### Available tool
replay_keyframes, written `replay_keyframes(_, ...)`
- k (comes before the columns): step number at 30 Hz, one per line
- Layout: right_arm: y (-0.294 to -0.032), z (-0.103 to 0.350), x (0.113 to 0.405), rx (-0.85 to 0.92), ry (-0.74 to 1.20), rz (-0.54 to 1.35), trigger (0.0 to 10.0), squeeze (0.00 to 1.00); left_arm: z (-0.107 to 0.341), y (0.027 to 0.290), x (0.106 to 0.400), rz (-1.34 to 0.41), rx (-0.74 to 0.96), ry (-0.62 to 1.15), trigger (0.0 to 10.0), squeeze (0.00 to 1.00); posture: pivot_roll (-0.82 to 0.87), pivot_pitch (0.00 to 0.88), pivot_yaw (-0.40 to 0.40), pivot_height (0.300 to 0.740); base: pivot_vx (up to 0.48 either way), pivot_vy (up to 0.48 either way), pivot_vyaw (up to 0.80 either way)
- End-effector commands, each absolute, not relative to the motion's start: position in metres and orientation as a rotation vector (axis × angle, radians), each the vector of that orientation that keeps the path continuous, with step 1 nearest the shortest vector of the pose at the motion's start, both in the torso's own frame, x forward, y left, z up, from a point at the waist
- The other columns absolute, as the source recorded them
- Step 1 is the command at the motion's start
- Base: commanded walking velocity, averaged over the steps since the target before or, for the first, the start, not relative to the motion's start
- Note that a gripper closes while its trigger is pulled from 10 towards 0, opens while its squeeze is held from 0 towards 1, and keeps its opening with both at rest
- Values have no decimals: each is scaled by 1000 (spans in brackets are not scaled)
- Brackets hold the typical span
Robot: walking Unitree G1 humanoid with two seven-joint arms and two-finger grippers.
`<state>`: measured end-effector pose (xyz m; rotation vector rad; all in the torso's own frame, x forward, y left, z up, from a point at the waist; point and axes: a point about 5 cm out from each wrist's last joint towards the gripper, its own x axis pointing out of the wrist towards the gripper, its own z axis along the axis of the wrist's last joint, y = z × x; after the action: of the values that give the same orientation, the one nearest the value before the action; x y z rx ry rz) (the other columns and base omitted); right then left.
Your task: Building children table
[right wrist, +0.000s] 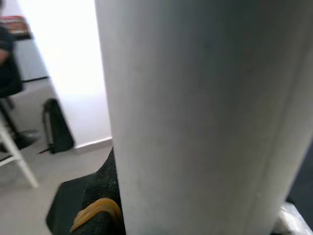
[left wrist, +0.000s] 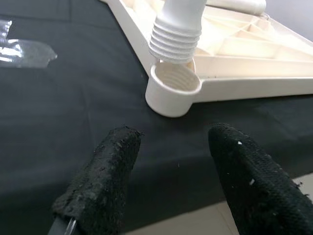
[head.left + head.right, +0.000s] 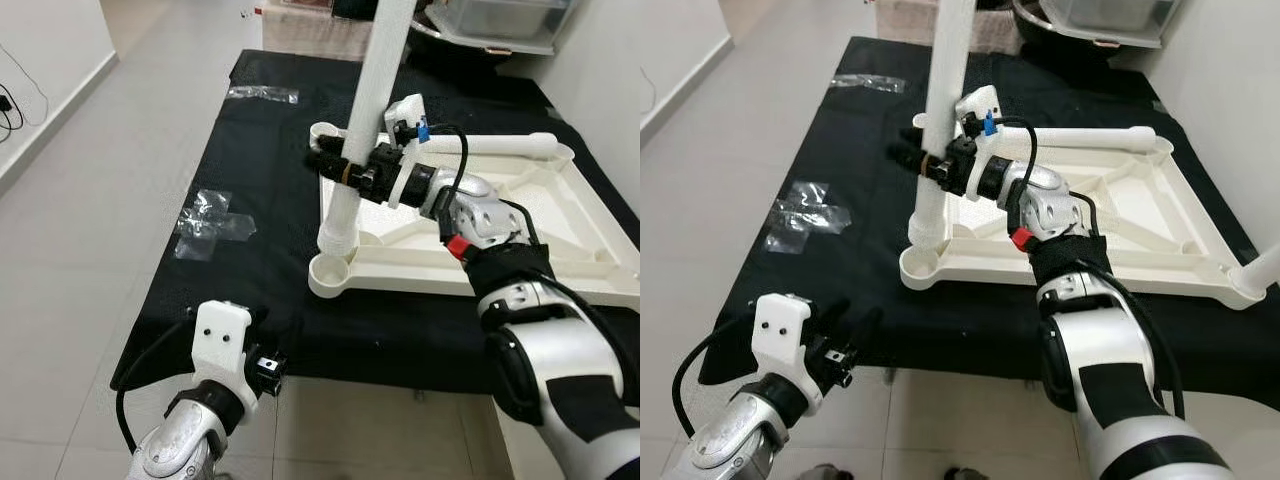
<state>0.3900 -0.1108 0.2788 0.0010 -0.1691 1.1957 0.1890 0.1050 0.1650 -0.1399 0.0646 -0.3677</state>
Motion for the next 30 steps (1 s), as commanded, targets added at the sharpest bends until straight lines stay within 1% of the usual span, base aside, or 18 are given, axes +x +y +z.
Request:
replay_keyframes(1, -115, 292, 388, -4, -240, 1237, 10000, 0, 164, 104, 185, -372, -132, 81, 10000, 0, 155, 217, -122, 740, 0, 0, 0)
replay_keyframes(4, -115, 294, 387, -3, -251, 1263, 10000, 0, 163, 105, 183, -370, -128, 86, 10000, 0, 159, 214, -121, 740, 0, 0, 0)
replay_keyframes(7, -114, 300, 384, 1, -288, 1350, 10000, 0, 163, 106, 181, -365, -121, 94, 10000, 0, 171, 205, -116, 740, 0, 0, 0)
replay_keyframes(12, -115, 296, 382, -41, -259, 1414, 10000, 0, 164, 108, 179, -364, -112, 97, 10000, 0, 187, 205, -113, 740, 0, 0, 0)
replay_keyframes(20, -124, 288, 382, -110, -216, 1433, 10000, 0, 164, 111, 178, -356, -98, 104, 10000, 0, 189, 216, -109, 740, 0, 0, 0)
replay_keyframes(30, -126, 286, 380, -114, -219, 1466, 10000, 0, 165, 112, 177, -356, -91, 110, 10000, 0, 193, 229, -100, 740, 0, 0, 0)
